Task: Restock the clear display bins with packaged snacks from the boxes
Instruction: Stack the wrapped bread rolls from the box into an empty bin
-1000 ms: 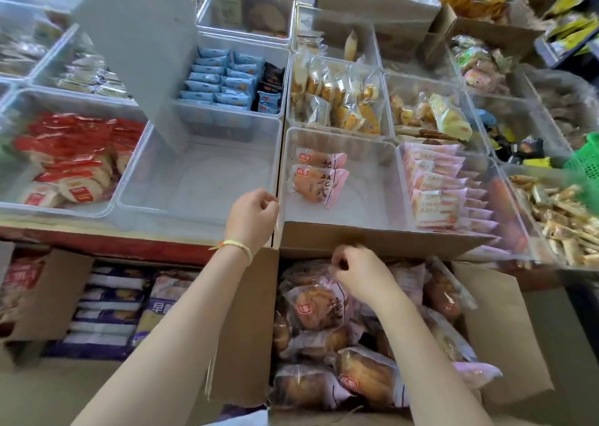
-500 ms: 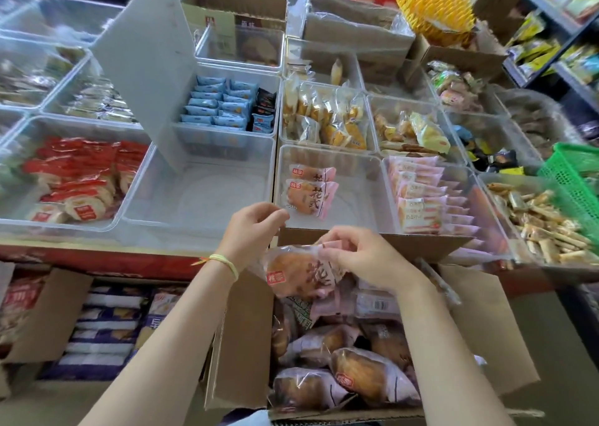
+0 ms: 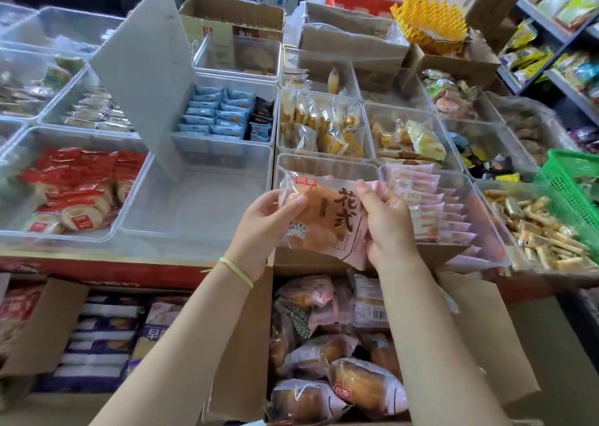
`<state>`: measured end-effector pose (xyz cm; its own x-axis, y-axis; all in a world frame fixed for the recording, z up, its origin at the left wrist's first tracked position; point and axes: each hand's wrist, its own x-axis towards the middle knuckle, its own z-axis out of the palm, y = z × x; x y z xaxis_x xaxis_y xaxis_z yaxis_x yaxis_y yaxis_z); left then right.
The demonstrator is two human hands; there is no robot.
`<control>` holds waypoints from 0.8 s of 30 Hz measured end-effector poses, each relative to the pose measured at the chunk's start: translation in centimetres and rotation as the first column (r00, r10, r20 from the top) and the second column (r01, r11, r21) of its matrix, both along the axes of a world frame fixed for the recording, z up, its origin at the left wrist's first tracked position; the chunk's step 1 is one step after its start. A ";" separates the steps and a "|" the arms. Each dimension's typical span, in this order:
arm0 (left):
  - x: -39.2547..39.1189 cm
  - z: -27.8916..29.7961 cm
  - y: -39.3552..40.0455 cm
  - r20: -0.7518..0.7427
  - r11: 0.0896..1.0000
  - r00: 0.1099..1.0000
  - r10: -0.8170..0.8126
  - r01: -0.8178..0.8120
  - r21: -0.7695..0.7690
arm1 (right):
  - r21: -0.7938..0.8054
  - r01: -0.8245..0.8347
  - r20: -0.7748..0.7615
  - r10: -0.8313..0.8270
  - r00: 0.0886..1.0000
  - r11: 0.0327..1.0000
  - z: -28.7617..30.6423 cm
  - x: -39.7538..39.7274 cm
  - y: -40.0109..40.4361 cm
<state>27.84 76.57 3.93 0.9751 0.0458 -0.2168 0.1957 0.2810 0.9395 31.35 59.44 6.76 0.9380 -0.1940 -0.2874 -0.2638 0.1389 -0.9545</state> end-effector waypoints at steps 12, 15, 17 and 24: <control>3.8 -1.4 3.0 0.025 0.978 0.983 0.181 -0.182 0.098 | -0.174 -0.019 0.102 0.037 0.994 0.985 -0.9 4.0 -0.9; 5.9 -2.4 3.6 0.026 0.954 0.976 0.218 -0.219 0.206 | -0.389 -0.061 0.140 0.124 0.982 0.919 -1.1 6.3 -1.1; 7.7 -3.6 3.6 -0.005 0.934 0.980 0.197 -0.186 0.306 | -0.552 -0.140 0.085 0.223 0.971 0.822 -2.0 7.9 -1.1; 12.1 -9.7 2.8 -0.162 0.719 0.986 0.047 0.079 0.690 | -0.661 -0.339 -0.234 0.246 0.941 0.669 -8.7 13.1 -1.5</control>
<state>39.96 79.34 -5.74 0.9326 0.2290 -0.2790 0.3548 -0.4399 0.8250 44.43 57.91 -1.93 0.9499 -0.1009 -0.2958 -0.2895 -0.6412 -0.7107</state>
